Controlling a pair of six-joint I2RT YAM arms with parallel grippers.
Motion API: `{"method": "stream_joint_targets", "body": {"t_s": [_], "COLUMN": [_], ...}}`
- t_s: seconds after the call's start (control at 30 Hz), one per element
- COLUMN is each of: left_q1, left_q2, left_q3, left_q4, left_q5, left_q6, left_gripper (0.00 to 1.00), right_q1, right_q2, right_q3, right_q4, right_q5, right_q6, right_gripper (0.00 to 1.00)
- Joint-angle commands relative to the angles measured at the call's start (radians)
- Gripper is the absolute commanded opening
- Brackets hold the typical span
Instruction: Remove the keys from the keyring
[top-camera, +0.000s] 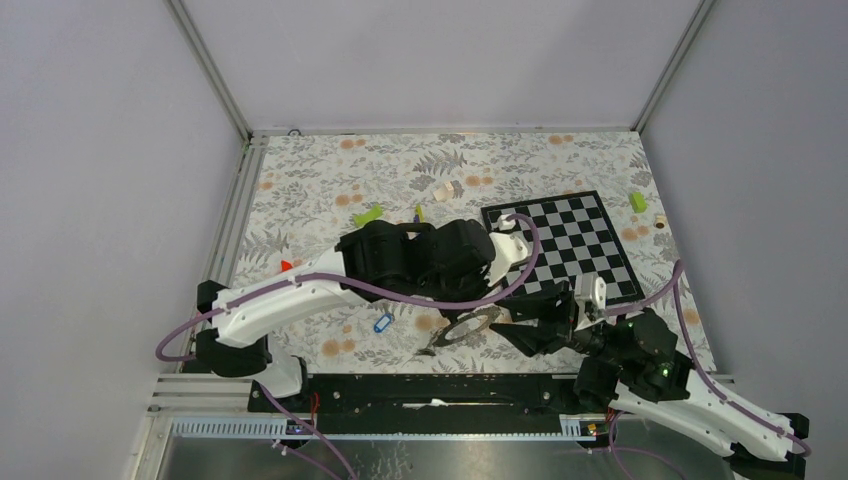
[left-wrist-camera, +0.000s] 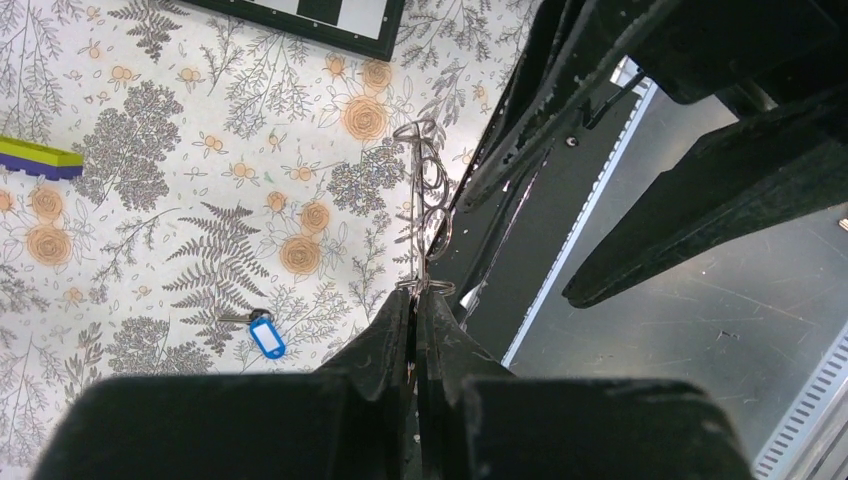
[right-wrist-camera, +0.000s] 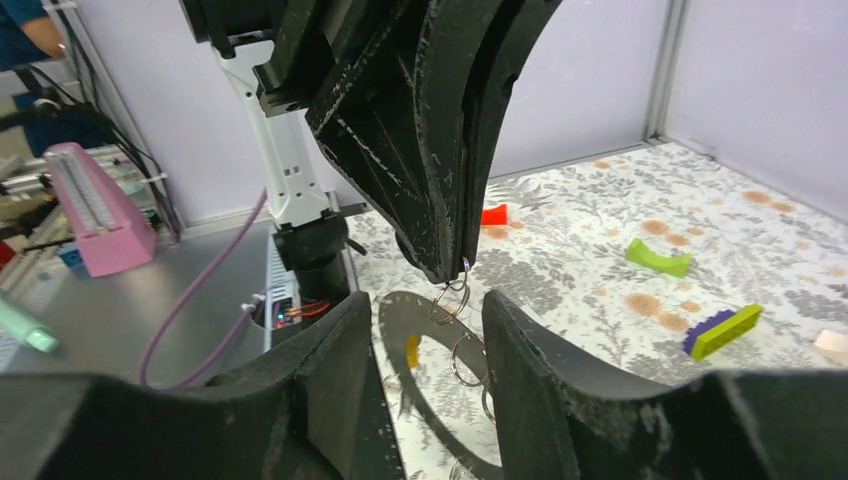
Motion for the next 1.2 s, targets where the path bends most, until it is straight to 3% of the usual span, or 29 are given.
{"method": "stream_joint_targets", "body": {"t_s": [0.0, 0.43, 1.17], "left_q1": [0.013, 0.026, 0.039], "left_q2": [0.015, 0.031, 0.044], "left_q3": [0.070, 0.101, 0.109], "left_q4": [0.017, 0.005, 0.016], "left_q5": [-0.062, -0.057, -0.044], "left_q6": [-0.069, -0.093, -0.099], "left_gripper": [0.00, 0.00, 0.00], "right_q1": [-0.003, -0.002, -0.002], "right_q2": [0.025, 0.099, 0.118], "right_q3": [0.040, 0.009, -0.024], "right_q4": [0.006, 0.094, 0.102], "right_q5": [0.040, 0.067, 0.029], "right_q6": [-0.092, -0.094, -0.048], "right_gripper": [0.49, 0.31, 0.37]}}
